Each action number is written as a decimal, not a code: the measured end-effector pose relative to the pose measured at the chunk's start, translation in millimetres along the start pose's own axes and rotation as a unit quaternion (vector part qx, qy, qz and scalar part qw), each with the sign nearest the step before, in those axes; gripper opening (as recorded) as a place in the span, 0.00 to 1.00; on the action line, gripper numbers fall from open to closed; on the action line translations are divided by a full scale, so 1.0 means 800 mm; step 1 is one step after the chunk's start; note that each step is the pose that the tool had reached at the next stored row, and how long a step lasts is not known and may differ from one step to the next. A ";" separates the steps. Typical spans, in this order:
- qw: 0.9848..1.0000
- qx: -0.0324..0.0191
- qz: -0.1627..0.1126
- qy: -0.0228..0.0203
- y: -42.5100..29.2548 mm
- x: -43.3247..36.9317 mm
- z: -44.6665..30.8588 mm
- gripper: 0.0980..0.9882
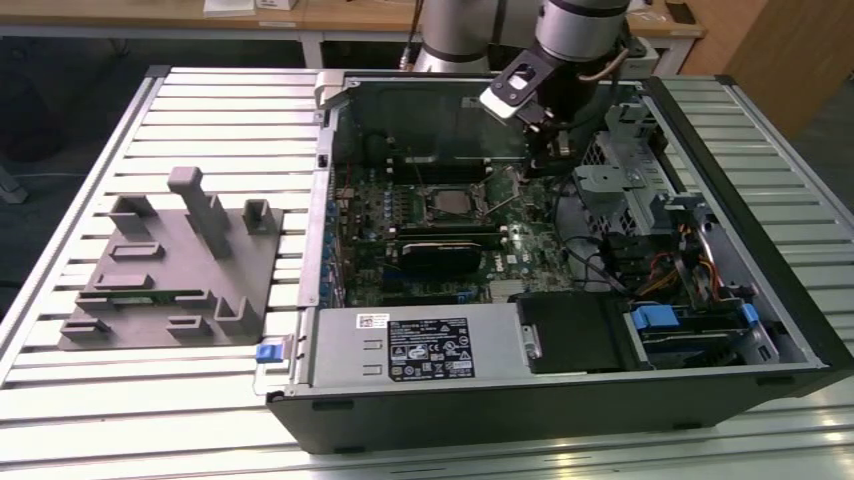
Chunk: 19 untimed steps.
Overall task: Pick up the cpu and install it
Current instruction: 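Close the cpu cover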
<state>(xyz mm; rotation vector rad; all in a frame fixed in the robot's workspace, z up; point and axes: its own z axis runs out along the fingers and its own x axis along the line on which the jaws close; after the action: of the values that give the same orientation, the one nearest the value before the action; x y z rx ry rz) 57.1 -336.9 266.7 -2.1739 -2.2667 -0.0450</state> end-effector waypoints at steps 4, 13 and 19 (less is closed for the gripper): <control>1.000 0.000 0.000 0.000 -0.0114 0.000 -0.0003 0.01; 1.000 0.000 -0.001 0.000 -0.0111 0.001 -0.0249 0.01; 0.999 0.000 -0.036 0.001 -0.0201 -0.005 -0.0314 0.01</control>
<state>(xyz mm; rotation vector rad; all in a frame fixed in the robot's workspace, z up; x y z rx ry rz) 40.7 -342.2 291.4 -2.0915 -2.3432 -0.0461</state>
